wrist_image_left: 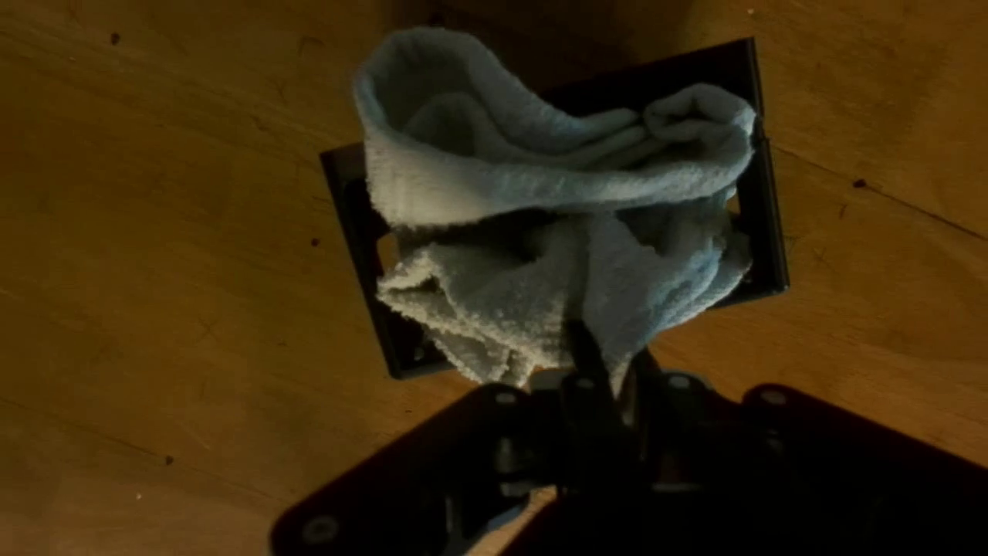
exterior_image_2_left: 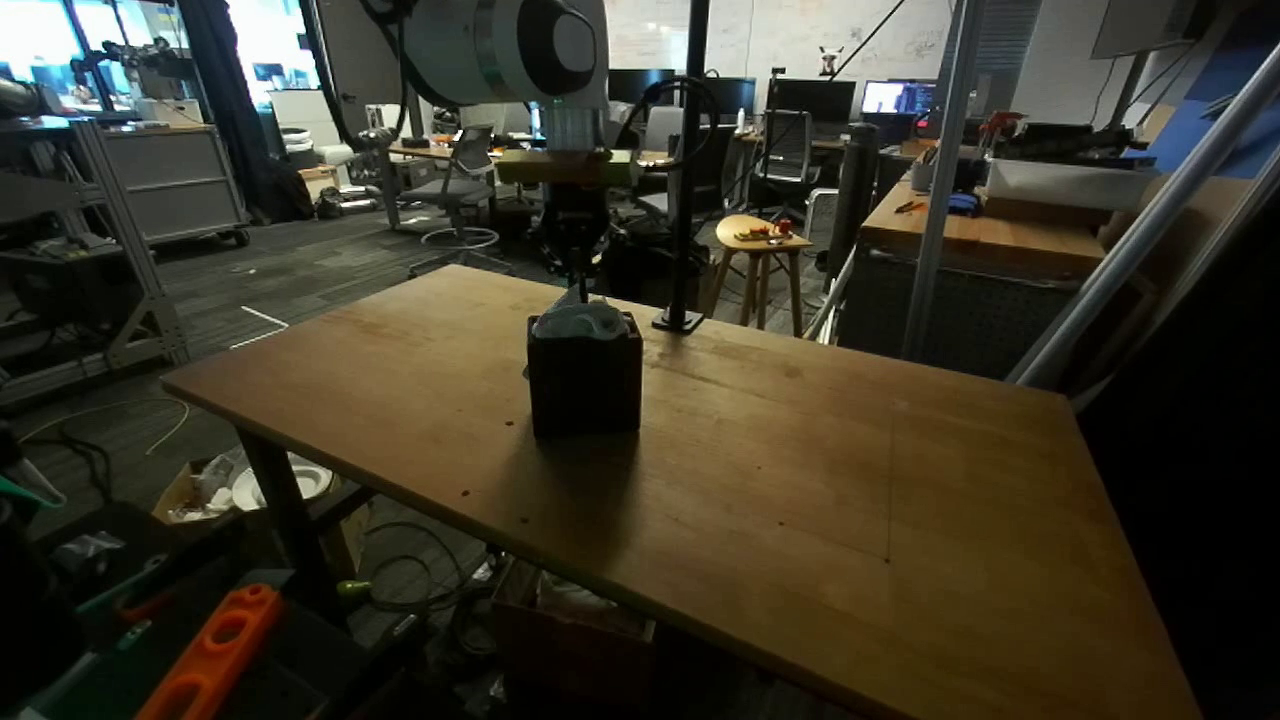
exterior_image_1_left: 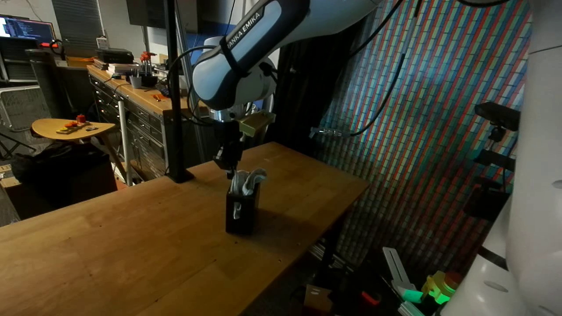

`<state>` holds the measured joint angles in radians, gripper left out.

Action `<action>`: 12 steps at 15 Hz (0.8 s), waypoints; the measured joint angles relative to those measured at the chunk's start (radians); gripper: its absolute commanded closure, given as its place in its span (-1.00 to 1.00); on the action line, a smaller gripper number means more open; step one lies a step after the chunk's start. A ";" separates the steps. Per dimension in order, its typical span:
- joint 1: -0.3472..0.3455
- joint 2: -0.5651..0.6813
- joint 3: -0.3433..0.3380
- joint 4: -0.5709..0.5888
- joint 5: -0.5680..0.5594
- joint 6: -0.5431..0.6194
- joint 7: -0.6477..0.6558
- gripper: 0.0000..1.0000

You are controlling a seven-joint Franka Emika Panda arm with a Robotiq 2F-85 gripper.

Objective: Put the towel inside the box

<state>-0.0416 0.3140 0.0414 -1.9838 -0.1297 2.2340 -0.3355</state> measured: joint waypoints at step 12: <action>-0.022 -0.091 -0.031 -0.146 0.045 0.045 -0.001 0.79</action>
<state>-0.0640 0.2229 0.0101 -2.1298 -0.0843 2.2793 -0.3365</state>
